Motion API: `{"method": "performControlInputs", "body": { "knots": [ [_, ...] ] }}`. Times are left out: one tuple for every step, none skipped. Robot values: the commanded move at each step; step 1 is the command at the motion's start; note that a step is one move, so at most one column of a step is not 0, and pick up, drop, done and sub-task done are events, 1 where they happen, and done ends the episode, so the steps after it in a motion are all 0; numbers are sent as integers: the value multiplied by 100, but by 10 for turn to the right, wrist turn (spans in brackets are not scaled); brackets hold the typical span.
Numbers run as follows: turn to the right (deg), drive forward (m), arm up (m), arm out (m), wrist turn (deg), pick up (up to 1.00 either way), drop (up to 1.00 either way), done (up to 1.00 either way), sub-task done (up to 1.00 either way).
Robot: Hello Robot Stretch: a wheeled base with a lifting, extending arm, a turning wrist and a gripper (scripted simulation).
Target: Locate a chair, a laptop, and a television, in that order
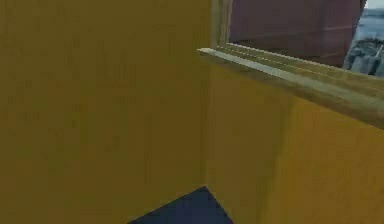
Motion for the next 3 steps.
{"method": "performControlInputs", "body": {
  "knots": [
    [-450,0,0,0,0,0,0,0,0],
    [-450,0,0,0,0,0,0,0,0],
    [-150,0,0,0,0,0,0,0,0]
  ]
}}
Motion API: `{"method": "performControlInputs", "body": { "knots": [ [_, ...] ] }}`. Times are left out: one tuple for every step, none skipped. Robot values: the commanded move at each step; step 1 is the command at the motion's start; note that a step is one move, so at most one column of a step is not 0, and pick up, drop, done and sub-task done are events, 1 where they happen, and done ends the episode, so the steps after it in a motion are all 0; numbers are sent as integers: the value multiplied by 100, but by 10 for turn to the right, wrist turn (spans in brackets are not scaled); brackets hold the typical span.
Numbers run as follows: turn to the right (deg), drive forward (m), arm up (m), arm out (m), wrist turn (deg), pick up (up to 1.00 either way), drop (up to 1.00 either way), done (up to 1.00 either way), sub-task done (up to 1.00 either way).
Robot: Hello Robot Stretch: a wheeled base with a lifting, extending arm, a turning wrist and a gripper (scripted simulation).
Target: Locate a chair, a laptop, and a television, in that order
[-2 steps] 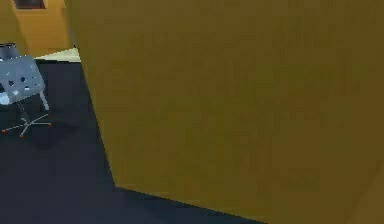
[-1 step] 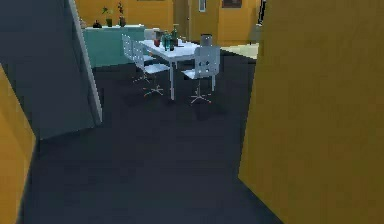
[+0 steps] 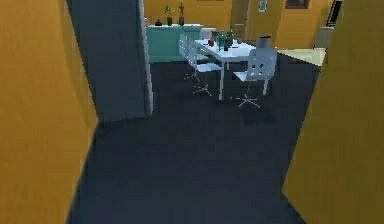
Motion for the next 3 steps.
{"method": "performControlInputs", "body": {
  "knots": [
    [0,100,0,0,0,0,0,0,0],
    [0,20,0,0,0,0,0,0,0],
    [330,0,0,0,0,0,0,0,0]
  ]
}}
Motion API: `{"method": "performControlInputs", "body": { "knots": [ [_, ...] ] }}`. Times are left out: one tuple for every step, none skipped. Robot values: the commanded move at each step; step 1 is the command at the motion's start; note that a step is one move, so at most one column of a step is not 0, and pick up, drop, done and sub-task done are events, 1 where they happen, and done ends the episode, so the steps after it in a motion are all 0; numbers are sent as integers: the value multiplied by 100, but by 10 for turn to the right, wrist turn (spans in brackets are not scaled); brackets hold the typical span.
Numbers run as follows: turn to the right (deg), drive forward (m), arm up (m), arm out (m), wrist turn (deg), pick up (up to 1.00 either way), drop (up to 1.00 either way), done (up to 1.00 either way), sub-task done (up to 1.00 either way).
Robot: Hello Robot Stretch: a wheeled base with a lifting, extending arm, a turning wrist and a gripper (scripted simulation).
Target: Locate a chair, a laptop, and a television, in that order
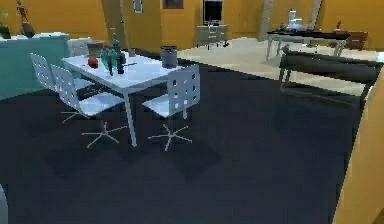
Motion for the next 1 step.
{"method": "performControlInputs", "body": {
  "knots": [
    [0,65,0,0,0,0,0,0,0]
  ]
}}
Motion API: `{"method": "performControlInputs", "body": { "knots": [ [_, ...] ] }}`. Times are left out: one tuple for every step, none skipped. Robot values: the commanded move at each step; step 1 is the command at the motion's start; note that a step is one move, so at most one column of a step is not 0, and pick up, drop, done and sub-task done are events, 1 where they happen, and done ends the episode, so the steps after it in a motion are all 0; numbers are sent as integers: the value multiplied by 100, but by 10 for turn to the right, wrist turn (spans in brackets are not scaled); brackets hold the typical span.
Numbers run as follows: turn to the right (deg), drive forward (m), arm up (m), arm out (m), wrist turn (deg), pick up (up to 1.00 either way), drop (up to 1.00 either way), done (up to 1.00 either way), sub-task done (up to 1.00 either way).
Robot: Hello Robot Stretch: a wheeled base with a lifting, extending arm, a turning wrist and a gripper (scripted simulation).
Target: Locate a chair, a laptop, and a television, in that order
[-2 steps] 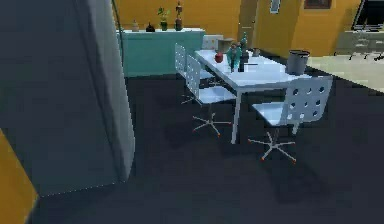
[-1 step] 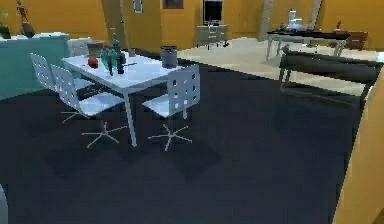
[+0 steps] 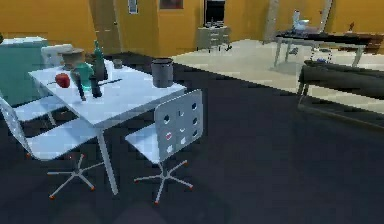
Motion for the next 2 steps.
{"method": "performControlInputs", "body": {
  "knots": [
    [300,0,0,0,0,0,0,0,0],
    [0,25,0,0,0,0,0,0,0]
  ]
}}
